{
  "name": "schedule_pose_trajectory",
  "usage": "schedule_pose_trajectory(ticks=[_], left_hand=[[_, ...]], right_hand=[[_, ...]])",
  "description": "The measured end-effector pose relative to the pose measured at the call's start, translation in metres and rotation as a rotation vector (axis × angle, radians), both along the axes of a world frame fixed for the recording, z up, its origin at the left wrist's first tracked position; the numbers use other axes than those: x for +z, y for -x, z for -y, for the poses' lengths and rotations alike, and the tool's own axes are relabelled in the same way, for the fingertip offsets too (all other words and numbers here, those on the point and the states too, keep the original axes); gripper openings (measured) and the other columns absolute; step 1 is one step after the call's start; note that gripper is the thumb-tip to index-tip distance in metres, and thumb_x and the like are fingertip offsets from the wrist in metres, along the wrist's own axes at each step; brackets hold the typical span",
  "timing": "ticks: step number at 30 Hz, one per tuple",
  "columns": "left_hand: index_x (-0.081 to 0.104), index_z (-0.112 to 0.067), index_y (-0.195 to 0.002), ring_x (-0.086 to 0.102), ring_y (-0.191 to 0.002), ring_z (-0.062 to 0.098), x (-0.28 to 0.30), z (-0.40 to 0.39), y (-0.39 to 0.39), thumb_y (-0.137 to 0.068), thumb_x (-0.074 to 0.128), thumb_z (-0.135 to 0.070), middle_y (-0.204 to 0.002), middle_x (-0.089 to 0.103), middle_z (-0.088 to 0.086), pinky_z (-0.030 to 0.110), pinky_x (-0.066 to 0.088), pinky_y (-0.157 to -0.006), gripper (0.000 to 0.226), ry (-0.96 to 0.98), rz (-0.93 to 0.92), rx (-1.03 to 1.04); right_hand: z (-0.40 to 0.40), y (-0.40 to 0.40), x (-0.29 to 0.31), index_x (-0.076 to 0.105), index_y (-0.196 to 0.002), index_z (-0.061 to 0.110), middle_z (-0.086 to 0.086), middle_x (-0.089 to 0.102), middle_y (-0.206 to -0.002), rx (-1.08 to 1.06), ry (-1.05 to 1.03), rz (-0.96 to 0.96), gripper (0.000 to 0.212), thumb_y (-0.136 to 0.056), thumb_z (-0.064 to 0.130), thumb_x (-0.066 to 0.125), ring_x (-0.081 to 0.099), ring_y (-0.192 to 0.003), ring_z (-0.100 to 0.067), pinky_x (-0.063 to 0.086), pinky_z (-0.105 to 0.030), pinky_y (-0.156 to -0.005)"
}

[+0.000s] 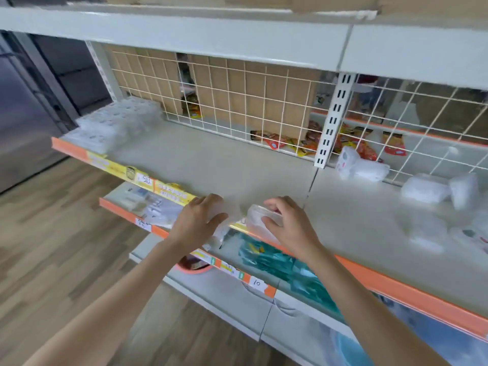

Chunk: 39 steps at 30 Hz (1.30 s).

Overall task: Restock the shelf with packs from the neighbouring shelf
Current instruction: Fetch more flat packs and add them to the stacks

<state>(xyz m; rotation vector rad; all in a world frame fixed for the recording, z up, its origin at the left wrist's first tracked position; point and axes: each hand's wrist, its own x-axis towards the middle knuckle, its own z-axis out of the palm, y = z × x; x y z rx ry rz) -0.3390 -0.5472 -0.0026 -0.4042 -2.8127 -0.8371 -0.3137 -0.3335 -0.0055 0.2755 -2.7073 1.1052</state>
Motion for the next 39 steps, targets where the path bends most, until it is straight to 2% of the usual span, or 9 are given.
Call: schedule_pose_trajectory(ticks=[4,9,15,22,27,29,31,35,39], left_hand=[[0.054,-0.014,-0.12,0.053,-0.103,0.033,-0.003,0.083,0.005,-0.087,0.061,-0.027,-0.109,0.062,0.011,0.038,0.045,-0.08,0.036,0.025,0.005,0.046],[0.06,-0.011,-0.114,0.057,-0.096,0.036,-0.008,0.175,0.0,-0.083,0.068,-0.021,-0.106,0.062,0.014,0.041,0.048,-0.078,0.034,0.064,-0.007,0.109],[0.06,-0.013,-0.117,0.056,-0.093,0.038,-0.01,0.245,0.015,-0.081,0.069,-0.02,-0.108,0.055,0.014,0.043,0.048,-0.079,0.038,0.058,0.011,0.2],[0.057,-0.011,-0.114,0.056,-0.096,0.032,-0.023,0.288,0.061,-0.082,0.069,-0.024,-0.109,0.057,0.008,0.038,0.045,-0.081,0.036,-0.011,0.007,0.257],[0.049,-0.01,-0.116,0.055,-0.093,0.025,-0.012,0.309,0.119,-0.081,0.07,-0.022,-0.103,0.056,0.002,0.024,0.034,-0.069,0.042,-0.079,0.01,0.269],[0.047,-0.01,-0.115,0.054,-0.094,0.024,-0.002,0.321,0.151,-0.081,0.069,-0.022,-0.103,0.057,0.004,0.021,0.03,-0.069,0.043,-0.077,0.002,0.264],[0.048,-0.007,-0.112,0.053,-0.097,0.024,0.006,0.328,0.182,-0.082,0.068,-0.022,-0.106,0.058,0.007,0.02,0.029,-0.069,0.039,-0.065,-0.014,0.231],[0.049,-0.01,-0.109,0.052,-0.106,0.018,-0.001,0.323,0.237,-0.085,0.065,-0.025,-0.112,0.057,0.006,0.019,0.032,-0.074,0.033,-0.06,0.002,0.121],[0.053,-0.011,-0.11,0.054,-0.1,0.023,-0.021,0.301,0.283,-0.084,0.066,-0.024,-0.107,0.055,0.003,0.022,0.032,-0.071,0.031,-0.071,0.061,0.038]], right_hand=[[0.082,0.02,-0.003,0.06,-0.111,0.005,-0.008,0.052,-0.105,0.083,-0.008,-0.033,0.028,-0.084,0.009,0.064,0.057,-0.096,-0.019,0.036,-0.016,-0.079],[0.18,0.04,-0.022,0.061,-0.109,0.001,-0.015,0.051,-0.102,0.17,-0.007,-0.064,0.027,-0.083,0.006,0.064,0.058,-0.095,-0.029,0.039,-0.028,-0.081],[0.256,0.061,-0.03,0.061,-0.109,0.0,-0.018,0.052,-0.103,0.245,-0.007,-0.058,0.027,-0.083,0.007,0.059,0.057,-0.095,-0.032,0.039,-0.026,-0.082],[0.297,0.132,-0.023,0.059,-0.115,0.003,-0.011,0.047,-0.102,0.26,-0.03,-0.131,0.03,-0.086,0.0,0.057,0.055,-0.089,-0.027,0.032,-0.017,-0.074],[0.325,0.203,-0.027,0.059,-0.114,0.0,-0.018,0.052,-0.104,0.232,-0.004,-0.155,0.027,-0.086,0.002,0.058,0.057,-0.092,-0.033,0.036,-0.024,-0.076],[0.336,0.231,-0.026,0.059,-0.113,0.0,-0.017,0.052,-0.106,0.215,0.049,-0.134,0.026,-0.087,0.002,0.058,0.058,-0.095,-0.033,0.039,-0.026,-0.082],[0.341,0.253,-0.026,0.059,-0.113,0.001,-0.016,0.051,-0.106,0.201,0.068,-0.114,0.025,-0.087,0.003,0.058,0.058,-0.095,-0.032,0.042,-0.029,-0.083],[0.327,0.286,-0.038,0.064,-0.11,0.006,-0.014,0.053,-0.101,0.106,0.034,-0.119,0.025,-0.085,0.002,0.06,0.059,-0.086,-0.029,0.035,-0.02,-0.073],[0.297,0.299,-0.048,0.064,-0.112,0.007,-0.014,0.055,-0.099,-0.043,0.003,-0.075,0.026,-0.088,0.001,0.055,0.058,-0.091,-0.029,0.034,-0.019,-0.076]])
